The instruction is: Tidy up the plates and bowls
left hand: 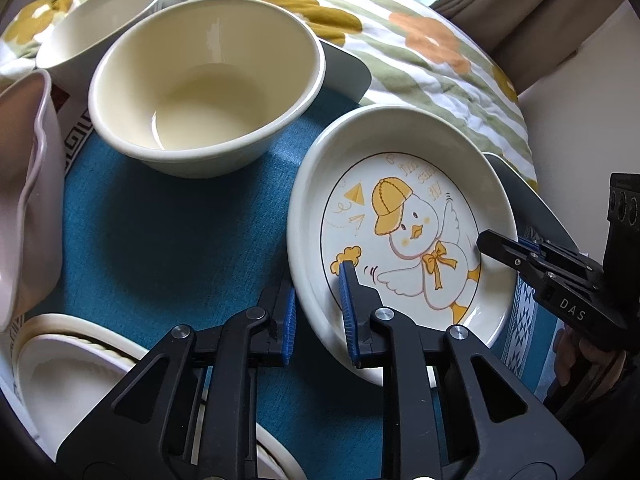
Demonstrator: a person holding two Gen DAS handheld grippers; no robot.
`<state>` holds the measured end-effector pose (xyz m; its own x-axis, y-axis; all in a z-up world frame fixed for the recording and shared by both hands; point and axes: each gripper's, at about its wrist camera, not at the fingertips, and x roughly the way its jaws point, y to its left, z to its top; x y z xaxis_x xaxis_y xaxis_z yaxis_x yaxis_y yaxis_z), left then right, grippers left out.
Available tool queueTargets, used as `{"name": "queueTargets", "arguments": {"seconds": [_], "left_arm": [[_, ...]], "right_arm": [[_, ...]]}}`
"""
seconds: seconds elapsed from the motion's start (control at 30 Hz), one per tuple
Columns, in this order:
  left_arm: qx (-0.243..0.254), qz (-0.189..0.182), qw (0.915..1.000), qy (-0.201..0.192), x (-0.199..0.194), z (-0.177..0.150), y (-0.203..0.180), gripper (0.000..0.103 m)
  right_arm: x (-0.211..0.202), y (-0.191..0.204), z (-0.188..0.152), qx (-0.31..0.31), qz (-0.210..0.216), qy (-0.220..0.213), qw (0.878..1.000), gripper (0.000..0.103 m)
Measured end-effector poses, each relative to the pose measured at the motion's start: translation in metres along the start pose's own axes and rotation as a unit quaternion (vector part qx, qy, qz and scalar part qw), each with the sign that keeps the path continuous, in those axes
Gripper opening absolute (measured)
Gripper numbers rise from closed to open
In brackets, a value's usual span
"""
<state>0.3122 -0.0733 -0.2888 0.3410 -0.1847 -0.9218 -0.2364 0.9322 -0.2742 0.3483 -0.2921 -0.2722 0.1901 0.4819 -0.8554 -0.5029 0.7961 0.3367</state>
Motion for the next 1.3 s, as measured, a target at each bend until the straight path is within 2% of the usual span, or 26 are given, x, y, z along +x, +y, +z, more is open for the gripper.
{"name": "queueTargets", "arguments": {"seconds": [0.2,0.37,0.57,0.77,1.03,1.3], "left_arm": [[0.036,0.018,0.9990,-0.019,-0.019,0.000,-0.010,0.017],[0.052,0.007,0.9980,-0.034,-0.050,0.000,-0.009,0.017],[0.089,-0.012,0.9942,-0.060,-0.103,-0.010,0.003,0.017],[0.133,-0.028,0.9884,-0.068,-0.145,-0.027,0.036,0.017],[0.175,-0.052,0.9819,-0.049,-0.171,-0.059,0.093,0.017],[0.184,-0.073,0.9802,0.003,-0.144,-0.082,0.139,0.017]], "right_arm": [[-0.011,0.009,-0.005,0.000,-0.004,-0.013,1.000,0.014],[-0.036,0.029,-0.006,-0.003,-0.018,-0.037,0.999,0.014],[-0.079,0.080,-0.015,0.002,-0.045,-0.071,0.996,0.014],[-0.098,0.133,-0.042,0.034,-0.067,-0.096,0.993,0.015],[-0.086,0.195,-0.083,0.091,-0.084,-0.102,0.987,0.015],[-0.052,0.235,-0.120,0.136,-0.112,-0.077,0.981,0.016]]}}
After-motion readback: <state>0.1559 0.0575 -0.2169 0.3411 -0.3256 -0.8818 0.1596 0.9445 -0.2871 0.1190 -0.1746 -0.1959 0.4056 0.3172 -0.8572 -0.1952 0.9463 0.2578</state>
